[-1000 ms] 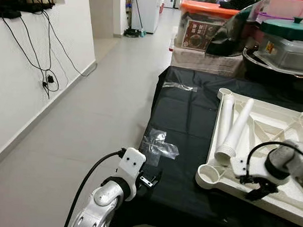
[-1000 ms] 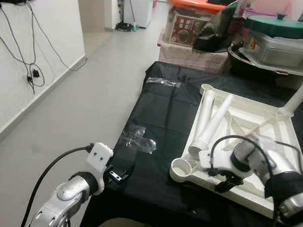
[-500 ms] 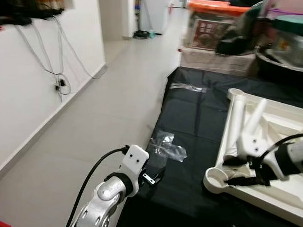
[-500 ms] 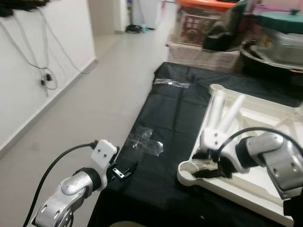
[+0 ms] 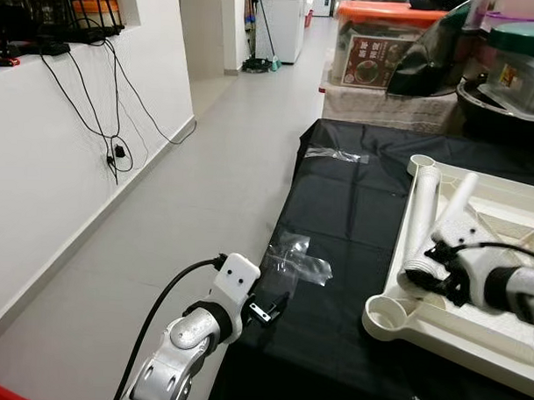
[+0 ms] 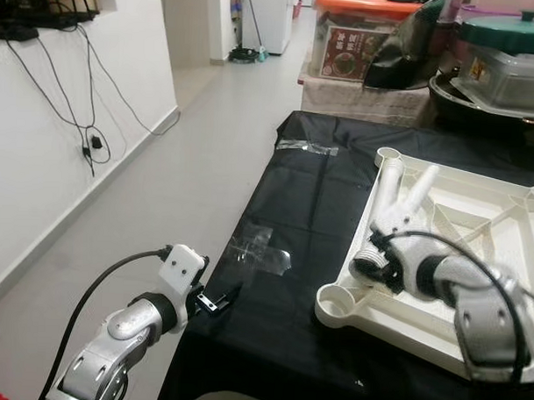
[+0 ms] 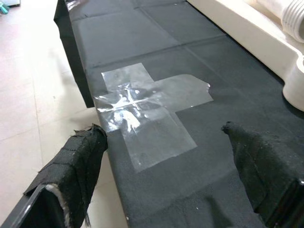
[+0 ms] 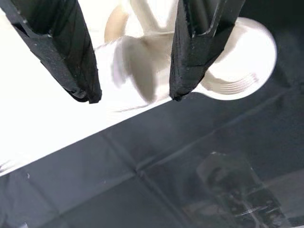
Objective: Building children table
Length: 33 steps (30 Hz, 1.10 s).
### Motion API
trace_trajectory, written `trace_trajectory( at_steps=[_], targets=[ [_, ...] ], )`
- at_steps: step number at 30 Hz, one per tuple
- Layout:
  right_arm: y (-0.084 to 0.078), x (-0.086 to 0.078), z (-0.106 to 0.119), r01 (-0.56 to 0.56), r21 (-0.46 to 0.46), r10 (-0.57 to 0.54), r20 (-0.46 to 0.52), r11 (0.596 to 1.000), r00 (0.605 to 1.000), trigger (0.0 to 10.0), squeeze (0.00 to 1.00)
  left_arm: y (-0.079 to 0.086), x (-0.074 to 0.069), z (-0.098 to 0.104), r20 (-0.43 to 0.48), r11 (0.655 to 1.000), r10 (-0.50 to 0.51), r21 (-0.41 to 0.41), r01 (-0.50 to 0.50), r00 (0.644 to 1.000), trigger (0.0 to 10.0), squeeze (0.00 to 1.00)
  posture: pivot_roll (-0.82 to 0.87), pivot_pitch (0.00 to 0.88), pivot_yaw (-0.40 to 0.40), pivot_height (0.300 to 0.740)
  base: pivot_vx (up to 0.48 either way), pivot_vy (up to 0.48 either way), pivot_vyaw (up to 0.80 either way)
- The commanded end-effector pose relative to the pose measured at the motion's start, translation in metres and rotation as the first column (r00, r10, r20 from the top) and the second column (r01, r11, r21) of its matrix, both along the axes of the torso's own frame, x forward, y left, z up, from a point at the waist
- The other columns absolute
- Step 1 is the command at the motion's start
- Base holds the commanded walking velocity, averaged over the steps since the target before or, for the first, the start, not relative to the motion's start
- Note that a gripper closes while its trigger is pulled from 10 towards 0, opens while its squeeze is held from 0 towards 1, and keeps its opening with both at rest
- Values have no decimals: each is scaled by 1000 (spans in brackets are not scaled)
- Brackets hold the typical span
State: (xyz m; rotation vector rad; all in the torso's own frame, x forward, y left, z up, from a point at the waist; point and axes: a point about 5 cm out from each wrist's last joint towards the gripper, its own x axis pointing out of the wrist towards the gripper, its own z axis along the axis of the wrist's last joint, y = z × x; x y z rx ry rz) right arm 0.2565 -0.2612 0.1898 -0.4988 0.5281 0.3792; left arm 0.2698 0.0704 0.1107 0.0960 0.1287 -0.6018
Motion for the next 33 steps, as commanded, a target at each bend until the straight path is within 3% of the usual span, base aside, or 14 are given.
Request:
trace_trajectory(
  at_steps=[1, 8, 20, 22, 24, 26, 33],
  targets=[
    [8, -3, -6, 5, -9, -5, -10, 1000, 1000, 10000, 0, 2, 2, -3, -7, 1000, -1, 7, 1, 1000, 10000, 0, 28, 0, -20, 740, 0, 0, 0],
    [18, -2, -16, 69, -107, -71, -15, 992, 997, 10000, 0, 2, 2, -3, -5, 1000, -3, 6, 3, 1000, 10000, 0, 28, 0, -23, 740, 0, 0, 0],
    [21, 0, -12, 165, -158, -156, 64, 974, 986, 10000, 0, 2, 1, -3, -2, 1000, -1, -2, 1, 1000, 10000, 0, 28, 0, -26, 740, 0, 0, 0],
    [22, -1, -12, 165, -152, -158, 58, 974, 986, 10000, 0, 2, 1, -3, -3, 1000, -2, -1, 2, 1000, 10000, 0, 28, 0, -26, 740, 0, 0, 0],
    [29, -7, -6, 105, -81, -104, 9, 991, 995, 10000, 0, 3, 1, -3, -3, 1000, -2, 0, 2, 1000, 10000, 0, 32, 0, -23, 740, 0, 0, 0],
    [33, -7, 7, 88, -20, -88, 20, 996, 996, 10000, 0, 3, 1, -4, -3, 1000, -2, 1, 2, 1000, 10000, 0, 31, 0, -23, 740, 0, 0, 0],
    [26, -1, 28, 121, -37, -117, 97, 992, 988, 10000, 0, 3, 0, -4, -4, 1000, -5, 2, 5, 1000, 10000, 0, 26, 0, -18, 740, 0, 0, 0]
  ],
)
